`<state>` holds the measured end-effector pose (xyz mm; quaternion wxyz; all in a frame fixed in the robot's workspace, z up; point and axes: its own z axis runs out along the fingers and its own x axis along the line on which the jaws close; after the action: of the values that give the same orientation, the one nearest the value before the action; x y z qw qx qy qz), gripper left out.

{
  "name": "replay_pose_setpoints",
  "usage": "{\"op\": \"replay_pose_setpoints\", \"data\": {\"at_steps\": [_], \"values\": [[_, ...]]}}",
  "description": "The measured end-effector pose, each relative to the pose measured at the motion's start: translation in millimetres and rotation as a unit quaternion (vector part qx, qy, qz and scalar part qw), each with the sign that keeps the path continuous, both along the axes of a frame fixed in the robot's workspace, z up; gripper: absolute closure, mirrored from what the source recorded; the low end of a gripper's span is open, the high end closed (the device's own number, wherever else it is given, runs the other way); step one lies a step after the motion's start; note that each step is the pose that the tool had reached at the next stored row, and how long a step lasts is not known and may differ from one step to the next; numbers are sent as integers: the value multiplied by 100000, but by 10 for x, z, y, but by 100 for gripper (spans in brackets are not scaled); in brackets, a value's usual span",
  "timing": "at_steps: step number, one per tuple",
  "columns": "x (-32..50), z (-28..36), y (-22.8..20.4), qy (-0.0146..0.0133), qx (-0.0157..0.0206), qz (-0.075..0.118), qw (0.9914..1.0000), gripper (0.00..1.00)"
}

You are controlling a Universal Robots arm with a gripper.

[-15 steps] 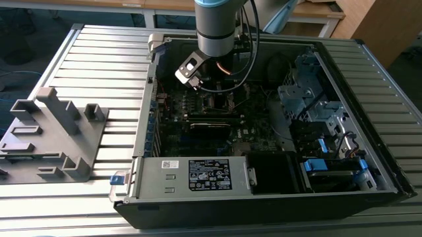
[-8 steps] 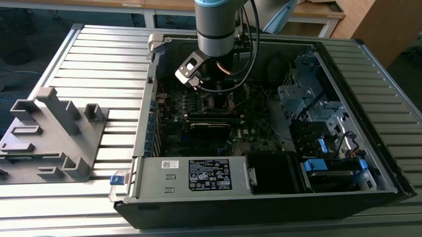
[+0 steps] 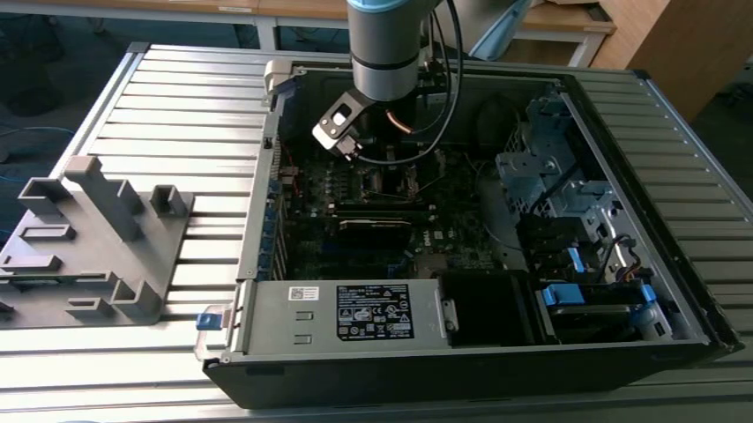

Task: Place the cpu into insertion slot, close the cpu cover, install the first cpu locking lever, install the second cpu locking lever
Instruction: 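Place the cpu into insertion slot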

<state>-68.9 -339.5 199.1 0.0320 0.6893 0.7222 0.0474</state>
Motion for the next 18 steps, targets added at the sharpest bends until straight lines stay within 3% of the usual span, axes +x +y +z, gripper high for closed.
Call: {"op": "replay_pose_setpoints", "data": {"at_steps": [3, 7, 8, 9, 18], "values": [[4, 0, 0, 118, 1, 9, 100000, 48], [53, -1, 0, 2068, -6, -3, 99979, 48], [61, -1, 0, 2363, -6, 0, 99972, 48], [64, 0, 0, 2487, -11, 0, 99969, 48], [65, -8, 0, 2500, 3, -1, 99969, 48]]}}
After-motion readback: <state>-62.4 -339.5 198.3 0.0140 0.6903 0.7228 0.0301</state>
